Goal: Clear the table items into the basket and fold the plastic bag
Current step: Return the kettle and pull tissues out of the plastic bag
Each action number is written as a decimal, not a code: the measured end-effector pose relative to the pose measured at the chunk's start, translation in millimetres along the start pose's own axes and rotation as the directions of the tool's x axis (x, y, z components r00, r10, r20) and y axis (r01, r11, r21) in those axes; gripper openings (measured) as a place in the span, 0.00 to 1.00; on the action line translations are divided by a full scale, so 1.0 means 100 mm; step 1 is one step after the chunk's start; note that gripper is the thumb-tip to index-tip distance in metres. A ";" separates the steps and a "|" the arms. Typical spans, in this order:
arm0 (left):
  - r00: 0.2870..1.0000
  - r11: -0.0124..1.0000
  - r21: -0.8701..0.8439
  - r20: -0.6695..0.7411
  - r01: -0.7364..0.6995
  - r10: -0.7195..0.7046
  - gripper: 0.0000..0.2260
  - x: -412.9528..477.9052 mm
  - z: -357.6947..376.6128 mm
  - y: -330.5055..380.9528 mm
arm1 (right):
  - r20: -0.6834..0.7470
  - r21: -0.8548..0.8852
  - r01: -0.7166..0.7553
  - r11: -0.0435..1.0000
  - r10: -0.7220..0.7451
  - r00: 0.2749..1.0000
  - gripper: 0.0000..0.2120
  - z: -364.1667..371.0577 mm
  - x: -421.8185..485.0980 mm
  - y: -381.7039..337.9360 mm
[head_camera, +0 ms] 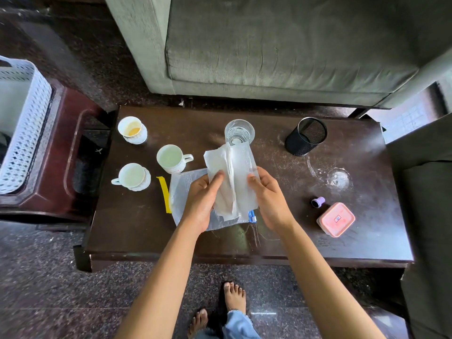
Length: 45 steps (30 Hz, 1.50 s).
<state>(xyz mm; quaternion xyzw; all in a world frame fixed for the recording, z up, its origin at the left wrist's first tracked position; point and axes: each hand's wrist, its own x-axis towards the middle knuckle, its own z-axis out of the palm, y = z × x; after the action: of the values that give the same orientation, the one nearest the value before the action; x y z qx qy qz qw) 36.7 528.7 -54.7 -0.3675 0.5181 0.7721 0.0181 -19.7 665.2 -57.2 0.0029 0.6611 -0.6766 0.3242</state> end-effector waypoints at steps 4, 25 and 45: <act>0.998 0.999 0.023 0.055 -0.045 0.044 0.06 -0.03 0.02 0.01 | -0.026 -0.103 0.033 0.994 -0.036 0.999 0.15 0.05 -0.03 -0.01; 0.999 0.984 0.170 0.004 -0.050 0.050 0.08 -0.07 0.03 0.04 | -0.205 -0.482 0.121 0.868 -0.245 0.948 0.17 0.10 -0.09 -0.04; 0.997 0.985 0.173 -0.071 -0.003 0.016 0.06 0.06 -0.26 0.06 | -0.234 -0.044 -0.090 0.995 0.077 0.969 0.09 -0.24 -0.01 -0.06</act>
<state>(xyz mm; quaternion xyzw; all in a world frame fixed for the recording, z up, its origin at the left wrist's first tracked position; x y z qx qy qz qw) 44.1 502.7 -57.9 -0.3896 0.5851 0.7107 0.0275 -31.6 686.4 -54.1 0.1010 0.7118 -0.6393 0.2728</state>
